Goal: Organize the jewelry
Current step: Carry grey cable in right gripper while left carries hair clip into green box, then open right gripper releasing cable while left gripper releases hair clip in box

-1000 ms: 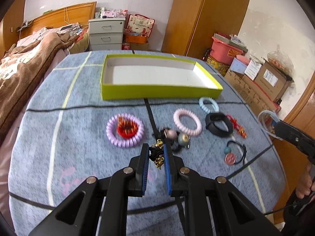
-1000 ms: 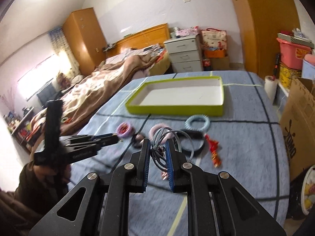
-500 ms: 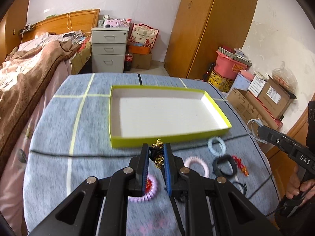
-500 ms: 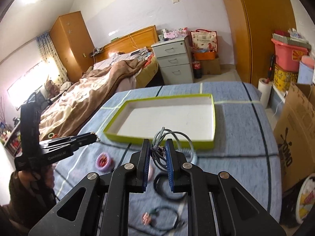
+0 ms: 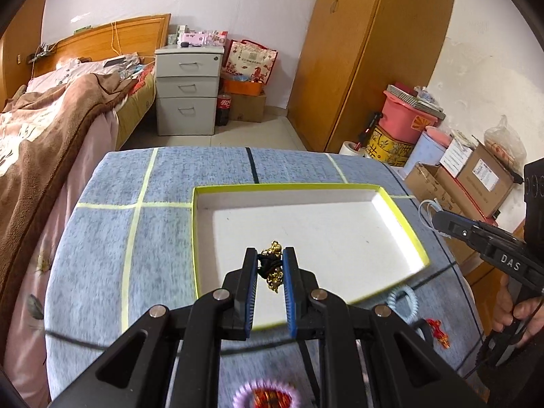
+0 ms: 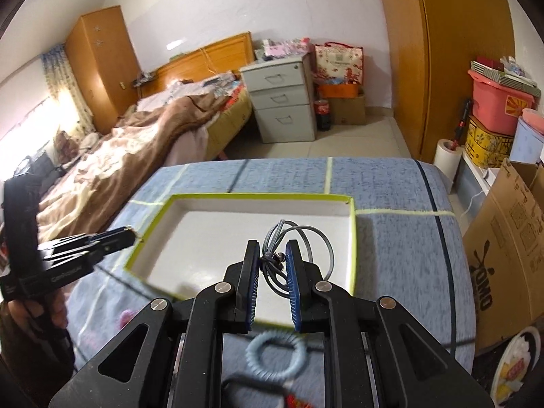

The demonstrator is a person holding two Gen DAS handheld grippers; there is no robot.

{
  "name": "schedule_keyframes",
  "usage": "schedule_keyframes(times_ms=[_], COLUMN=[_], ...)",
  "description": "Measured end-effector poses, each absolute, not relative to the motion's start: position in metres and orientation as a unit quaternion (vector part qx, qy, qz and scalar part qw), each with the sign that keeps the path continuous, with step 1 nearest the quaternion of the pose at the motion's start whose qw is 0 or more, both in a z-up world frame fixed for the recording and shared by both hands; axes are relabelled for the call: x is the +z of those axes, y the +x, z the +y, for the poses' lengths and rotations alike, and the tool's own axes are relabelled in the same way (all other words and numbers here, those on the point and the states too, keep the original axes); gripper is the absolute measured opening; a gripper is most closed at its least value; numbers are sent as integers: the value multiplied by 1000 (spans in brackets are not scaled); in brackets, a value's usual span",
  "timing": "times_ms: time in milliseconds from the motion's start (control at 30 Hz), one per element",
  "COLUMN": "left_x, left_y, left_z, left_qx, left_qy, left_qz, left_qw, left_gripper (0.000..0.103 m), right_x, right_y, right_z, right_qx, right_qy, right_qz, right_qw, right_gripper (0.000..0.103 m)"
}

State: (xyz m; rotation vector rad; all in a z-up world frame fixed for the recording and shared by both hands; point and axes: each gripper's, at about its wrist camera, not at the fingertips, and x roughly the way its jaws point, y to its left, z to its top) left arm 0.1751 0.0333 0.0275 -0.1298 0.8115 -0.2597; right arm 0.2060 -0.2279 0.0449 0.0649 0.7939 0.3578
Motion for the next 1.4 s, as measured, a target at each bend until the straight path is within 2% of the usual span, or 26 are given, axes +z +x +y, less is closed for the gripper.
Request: schedule_keyframes(times_ms=[433, 833, 1200, 1267, 1333, 1400], left_x=[-3, -26, -26, -25, -24, -23], left_y=[223, 234, 237, 237, 236, 235], left_z=[23, 20, 19, 19, 19, 19], left_qx=[-115, -104, -103, -102, -104, -105], left_qy=[-45, -46, -45, -43, -46, -48], left_qz=[429, 458, 460, 459, 457, 457], left_qw=[895, 882, 881, 882, 882, 882], left_gripper=[15, 15, 16, 22, 32, 36], right_x=[14, -12, -17, -16, -16, -16], right_y=[258, 279, 281, 282, 282, 283], right_z=[-217, -213, -210, -209, -209, -210], right_qx=[145, 146, 147, 147, 144, 145], right_qy=[-13, -33, -31, -30, -30, -25], right_qz=[418, 451, 461, 461, 460, 461], right_qw=[897, 880, 875, 875, 876, 875], right_gripper=[16, 16, 16, 16, 17, 19])
